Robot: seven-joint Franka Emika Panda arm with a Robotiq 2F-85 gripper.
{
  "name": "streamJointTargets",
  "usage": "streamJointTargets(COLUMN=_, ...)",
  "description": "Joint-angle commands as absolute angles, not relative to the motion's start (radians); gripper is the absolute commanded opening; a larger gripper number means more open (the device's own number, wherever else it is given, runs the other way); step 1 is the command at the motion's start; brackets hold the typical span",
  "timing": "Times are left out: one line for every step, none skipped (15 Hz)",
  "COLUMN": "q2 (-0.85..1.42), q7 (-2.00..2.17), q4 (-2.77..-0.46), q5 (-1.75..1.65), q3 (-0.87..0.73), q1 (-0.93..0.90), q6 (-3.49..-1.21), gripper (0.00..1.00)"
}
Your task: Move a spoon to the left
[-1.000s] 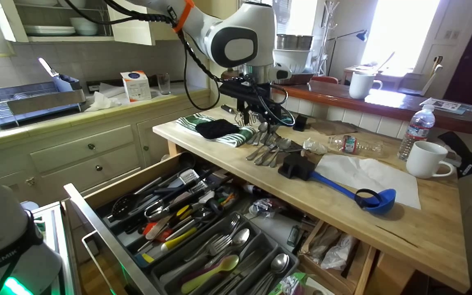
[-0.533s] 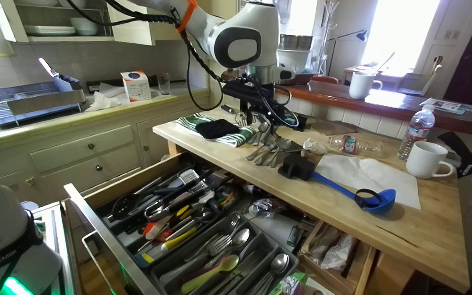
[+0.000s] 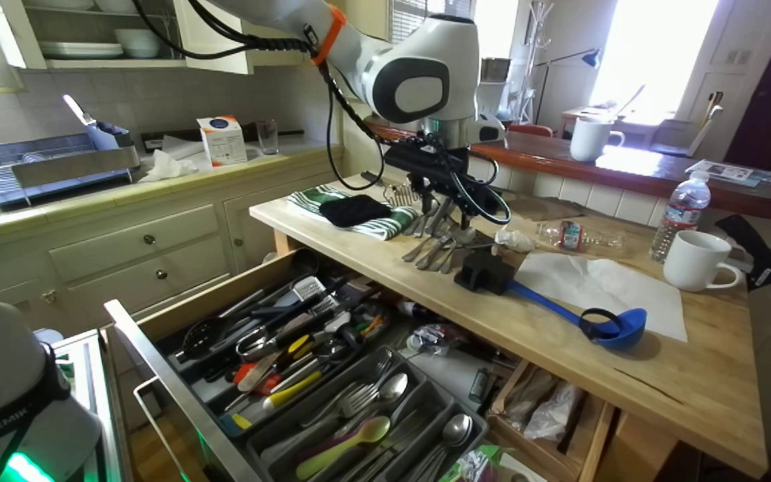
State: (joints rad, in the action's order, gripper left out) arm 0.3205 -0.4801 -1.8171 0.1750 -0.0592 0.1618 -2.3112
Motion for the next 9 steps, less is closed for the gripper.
streamJointTargets(q2=0.393, q7=-0.497, q4=-1.741, q5=0.188, q3=-0.034, q1=0.193, q6=-2.317, gripper=0.77)
streamJointTargets(q2=0.407, q7=-0.496, q4=-1.725, q5=0.188, q3=-0.029, q1=0.197, q6=-2.311, gripper=0.73)
streamJointTargets(q2=0.422, q7=-0.491, q4=-1.709, q5=0.183, q3=-0.026, q1=0.198, q6=-2.308, gripper=0.68)
streamJointTargets(q2=0.438, q7=-0.487, q4=-1.694, q5=0.183, q3=-0.023, q1=0.2, q6=-2.31, gripper=0.71)
streamJointTargets(q2=0.455, q7=-0.488, q4=-1.677, q5=0.184, q3=-0.019, q1=0.204, q6=-2.309, gripper=0.62)
streamJointTargets(q2=0.471, q7=-0.492, q4=-1.658, q5=0.188, q3=-0.013, q1=0.21, q6=-2.3, gripper=0.63)
streamJointTargets(q2=0.486, q7=-0.493, q4=-1.643, q5=0.19, q3=-0.008, q1=0.214, q6=-2.297, gripper=0.65)
streamJointTargets(q2=0.502, q7=-0.492, q4=-1.628, q5=0.187, q3=-0.002, q1=0.215, q6=-2.296, gripper=0.62)
streamJointTargets(q2=0.518, q7=-0.484, q4=-1.613, q5=0.179, q3=0.0, q1=0.214, q6=-2.291, gripper=0.63)
